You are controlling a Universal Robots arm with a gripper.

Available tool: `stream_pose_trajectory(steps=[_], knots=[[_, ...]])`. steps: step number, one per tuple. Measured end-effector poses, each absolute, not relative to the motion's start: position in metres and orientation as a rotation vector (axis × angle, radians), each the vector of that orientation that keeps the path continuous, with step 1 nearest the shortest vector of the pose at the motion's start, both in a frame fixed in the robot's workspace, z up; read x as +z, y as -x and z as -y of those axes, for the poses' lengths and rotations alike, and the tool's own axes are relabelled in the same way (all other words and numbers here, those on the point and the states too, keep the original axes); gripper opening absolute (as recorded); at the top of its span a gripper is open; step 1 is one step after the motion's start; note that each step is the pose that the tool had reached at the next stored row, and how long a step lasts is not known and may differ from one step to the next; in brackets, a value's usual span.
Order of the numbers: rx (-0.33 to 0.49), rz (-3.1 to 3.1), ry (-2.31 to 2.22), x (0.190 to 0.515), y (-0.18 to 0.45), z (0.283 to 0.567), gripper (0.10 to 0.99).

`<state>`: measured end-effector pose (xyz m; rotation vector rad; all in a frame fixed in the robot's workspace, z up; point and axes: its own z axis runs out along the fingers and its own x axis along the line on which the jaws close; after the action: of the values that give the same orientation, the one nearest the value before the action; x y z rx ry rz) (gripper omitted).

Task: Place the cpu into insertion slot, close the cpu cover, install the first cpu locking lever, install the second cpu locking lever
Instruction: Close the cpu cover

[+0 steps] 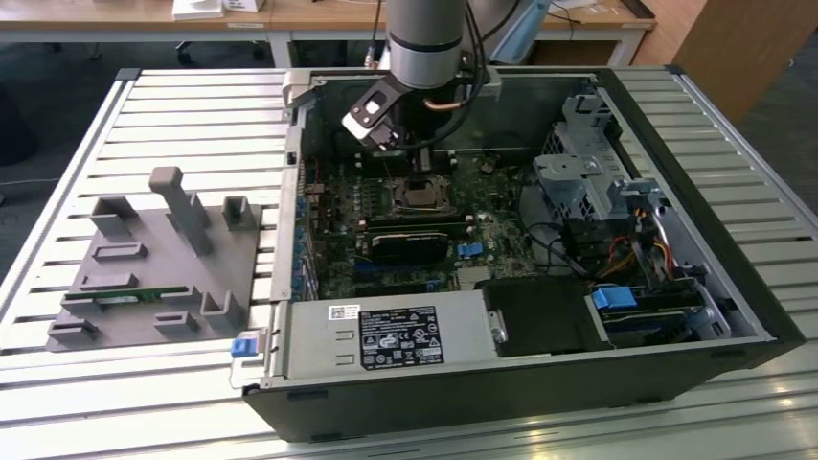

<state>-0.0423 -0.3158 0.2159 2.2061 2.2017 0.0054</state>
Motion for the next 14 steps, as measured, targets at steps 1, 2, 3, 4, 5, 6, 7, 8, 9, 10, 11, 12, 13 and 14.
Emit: stream_pose_trajectory(steps=[1, 2, 3, 4, 5, 6, 7, 8, 9, 10, 11, 12, 13, 14], knots=[[0.006, -2.202, -2.206, 0.215, 0.043, 0.316, 0.106], [0.006, -2.202, -2.206, 0.215, 0.044, 0.316, 0.106], [0.006, -2.202, -2.206, 0.214, 0.045, 0.316, 0.106], [0.006, -2.202, -2.206, 0.213, 0.046, 0.316, 0.106], [0.005, -2.202, -2.206, 0.213, 0.047, 0.316, 0.106], [0.005, -2.202, -2.206, 0.212, 0.048, 0.316, 0.106], [0.005, -2.202, -2.206, 0.211, 0.049, 0.316, 0.106], [0.005, -2.202, -2.206, 0.211, 0.05, 0.316, 0.106], [0.005, -2.202, -2.206, 0.21, 0.051, 0.316, 0.106], [0.005, -2.202, -2.206, 0.209, 0.051, 0.316, 0.106], [0.005, -2.202, -2.206, 0.208, 0.052, 0.316, 0.106], [0.005, -2.202, -2.206, 0.207, 0.052, 0.316, 0.106], [0.005, -2.202, -2.206, 0.206, 0.052, 0.316, 0.106], [0.005, -2.202, -2.206, 0.205, 0.053, 0.316, 0.106]])
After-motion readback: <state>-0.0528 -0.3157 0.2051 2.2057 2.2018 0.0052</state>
